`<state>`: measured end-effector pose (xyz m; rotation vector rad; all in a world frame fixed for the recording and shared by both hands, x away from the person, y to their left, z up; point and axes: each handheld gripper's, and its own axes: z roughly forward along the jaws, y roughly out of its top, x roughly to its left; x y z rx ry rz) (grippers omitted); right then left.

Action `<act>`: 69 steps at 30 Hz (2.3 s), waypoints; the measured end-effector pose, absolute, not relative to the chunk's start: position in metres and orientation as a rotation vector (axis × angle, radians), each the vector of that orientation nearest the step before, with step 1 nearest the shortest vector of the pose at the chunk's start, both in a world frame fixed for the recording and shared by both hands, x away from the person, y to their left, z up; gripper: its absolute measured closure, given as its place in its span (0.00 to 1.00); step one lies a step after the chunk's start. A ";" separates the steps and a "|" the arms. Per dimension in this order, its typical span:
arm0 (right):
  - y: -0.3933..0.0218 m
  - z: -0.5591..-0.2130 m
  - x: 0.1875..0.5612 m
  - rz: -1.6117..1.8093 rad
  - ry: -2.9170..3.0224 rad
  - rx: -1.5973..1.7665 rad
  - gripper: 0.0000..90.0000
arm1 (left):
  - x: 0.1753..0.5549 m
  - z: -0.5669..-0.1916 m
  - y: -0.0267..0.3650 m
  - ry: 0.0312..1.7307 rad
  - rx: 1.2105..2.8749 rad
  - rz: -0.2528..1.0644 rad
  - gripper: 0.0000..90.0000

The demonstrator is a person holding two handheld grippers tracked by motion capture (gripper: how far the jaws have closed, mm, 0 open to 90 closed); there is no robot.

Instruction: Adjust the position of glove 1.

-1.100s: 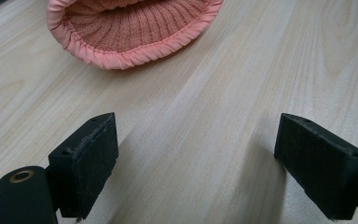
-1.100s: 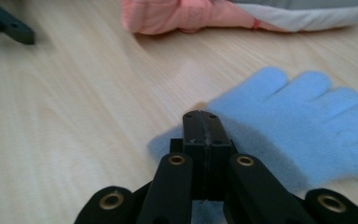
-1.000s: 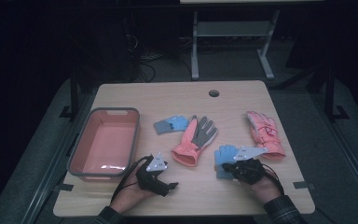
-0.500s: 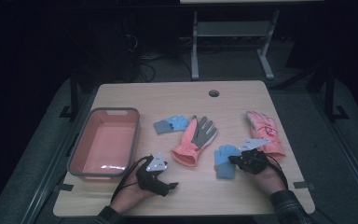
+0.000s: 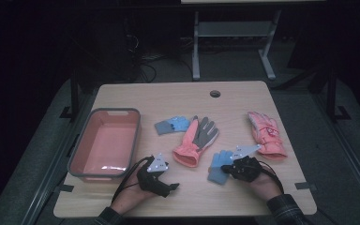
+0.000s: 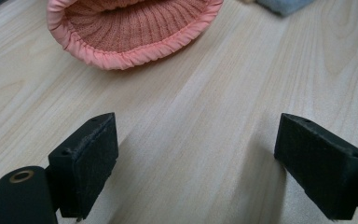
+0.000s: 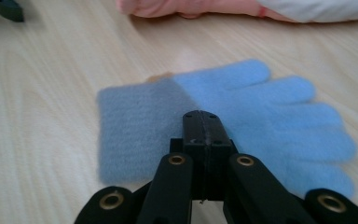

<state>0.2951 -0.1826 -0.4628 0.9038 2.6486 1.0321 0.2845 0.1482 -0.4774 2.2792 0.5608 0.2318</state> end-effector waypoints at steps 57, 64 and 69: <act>-0.245 -0.479 0.266 1.051 2.453 1.083 0.15 | 0.285 -0.458 0.136 0.609 2.304 0.161 0.21; -0.245 -0.481 0.265 1.064 2.434 1.071 0.15 | 0.292 -0.434 0.131 0.640 2.275 0.179 0.40; -0.245 -0.481 0.266 1.063 2.433 1.071 0.15 | 0.304 -0.417 0.127 0.664 2.270 0.198 0.72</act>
